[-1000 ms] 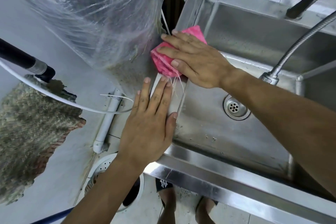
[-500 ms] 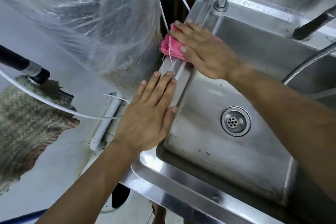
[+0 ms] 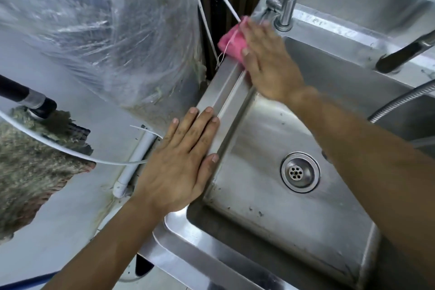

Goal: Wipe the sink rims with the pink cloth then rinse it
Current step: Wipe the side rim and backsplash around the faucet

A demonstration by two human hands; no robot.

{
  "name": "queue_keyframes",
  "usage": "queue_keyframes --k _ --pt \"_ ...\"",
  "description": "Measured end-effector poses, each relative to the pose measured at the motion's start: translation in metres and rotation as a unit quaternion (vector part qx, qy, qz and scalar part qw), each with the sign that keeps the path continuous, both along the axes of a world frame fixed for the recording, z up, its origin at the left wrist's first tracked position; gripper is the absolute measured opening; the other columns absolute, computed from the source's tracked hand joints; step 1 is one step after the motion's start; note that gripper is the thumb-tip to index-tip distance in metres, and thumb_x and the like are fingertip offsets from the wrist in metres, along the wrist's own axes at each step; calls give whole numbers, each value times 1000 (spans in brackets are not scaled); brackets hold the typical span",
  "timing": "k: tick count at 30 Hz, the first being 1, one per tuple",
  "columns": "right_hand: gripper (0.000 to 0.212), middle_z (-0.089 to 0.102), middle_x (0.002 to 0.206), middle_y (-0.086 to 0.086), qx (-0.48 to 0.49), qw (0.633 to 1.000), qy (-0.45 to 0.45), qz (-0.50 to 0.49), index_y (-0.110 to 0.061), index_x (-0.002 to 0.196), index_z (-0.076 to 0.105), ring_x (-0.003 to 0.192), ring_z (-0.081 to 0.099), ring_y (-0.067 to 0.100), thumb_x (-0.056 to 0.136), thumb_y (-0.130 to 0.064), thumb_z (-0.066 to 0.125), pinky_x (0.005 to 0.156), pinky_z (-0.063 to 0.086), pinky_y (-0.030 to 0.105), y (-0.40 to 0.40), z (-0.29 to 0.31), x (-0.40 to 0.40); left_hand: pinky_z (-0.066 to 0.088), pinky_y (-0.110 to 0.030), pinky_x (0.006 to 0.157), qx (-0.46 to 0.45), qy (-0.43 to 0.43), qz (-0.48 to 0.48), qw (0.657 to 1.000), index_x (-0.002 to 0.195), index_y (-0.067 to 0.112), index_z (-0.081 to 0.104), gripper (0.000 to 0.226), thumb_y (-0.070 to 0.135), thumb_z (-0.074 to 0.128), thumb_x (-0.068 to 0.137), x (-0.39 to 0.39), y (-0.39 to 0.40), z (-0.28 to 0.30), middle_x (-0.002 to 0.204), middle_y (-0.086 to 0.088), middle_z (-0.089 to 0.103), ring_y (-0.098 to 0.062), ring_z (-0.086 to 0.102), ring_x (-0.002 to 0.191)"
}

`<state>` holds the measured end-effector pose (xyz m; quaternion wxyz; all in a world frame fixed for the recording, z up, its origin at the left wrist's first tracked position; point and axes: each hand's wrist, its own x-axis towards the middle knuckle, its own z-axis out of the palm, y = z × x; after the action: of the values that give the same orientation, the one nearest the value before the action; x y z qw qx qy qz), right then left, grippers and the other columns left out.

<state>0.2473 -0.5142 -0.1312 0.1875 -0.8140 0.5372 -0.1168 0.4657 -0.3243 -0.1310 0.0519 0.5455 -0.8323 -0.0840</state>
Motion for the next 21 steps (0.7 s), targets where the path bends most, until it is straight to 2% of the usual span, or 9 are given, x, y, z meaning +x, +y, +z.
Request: queue_keyframes --k 4,6,8,9,11,13,17,21 --pt "57 1 176 -1 0 998 -14 -69 -19 167 6 161 -8 26 114 -38 18 129 -7 38 -19 9 3 15 -48 130 13 17 3 1000 163 13 28 61 38 34 108 1 -1 1 173 -2 18 -22 9 161" --pt "58 -4 175 0 10 996 -15 -85 -18 167 2 160 -14 26 114 -38 18 129 -12 40 3 8 13 19 -49 128 18 17 5 1000 160 10 35 59 37 38 107 -4 -9 6 166 -6 29 -29 23 156" --pt "59 -9 175 -2 18 998 -28 -58 -20 167 -1 158 -20 21 114 -40 19 126 -17 36 34 6 20 22 -51 126 11 3 12 1000 157 6 37 60 39 36 106 -17 -28 10 159 -14 34 -37 33 148" --pt "59 -10 174 -5 22 999 -36 -34 -22 166 -2 157 -23 15 114 -40 19 125 -18 33 47 3 21 21 -52 126 18 -6 18 1000 158 6 35 63 41 31 106 -25 -38 11 162 -16 30 -38 30 149" --pt "59 -12 174 -10 24 999 -37 3 -26 166 -4 152 -27 6 113 -41 17 125 -18 31 58 -2 17 14 -51 129 26 -28 27 999 164 9 22 69 46 21 106 -35 -53 9 172 -15 13 -34 11 159" --pt "59 -9 174 -10 10 1000 -17 21 -26 166 -2 152 -25 6 113 -41 16 125 -17 30 46 -4 10 9 -49 130 19 -32 28 999 165 12 16 68 46 17 107 -34 -55 3 174 -10 4 -28 0 161" --pt "59 -6 175 -4 -3 1000 5 -8 -21 167 0 160 -15 20 113 -43 14 127 -14 36 -5 -1 4 10 -48 130 1 -28 28 999 165 13 20 65 45 21 108 -33 -54 -4 174 -9 6 -27 1 161" --pt "59 -1 175 6 -34 997 27 -64 -11 166 4 161 -8 24 114 -35 17 131 -8 38 -23 7 4 9 -48 130 15 -35 25 999 165 13 19 65 44 22 108 -35 -56 0 175 -7 4 -26 -2 161"
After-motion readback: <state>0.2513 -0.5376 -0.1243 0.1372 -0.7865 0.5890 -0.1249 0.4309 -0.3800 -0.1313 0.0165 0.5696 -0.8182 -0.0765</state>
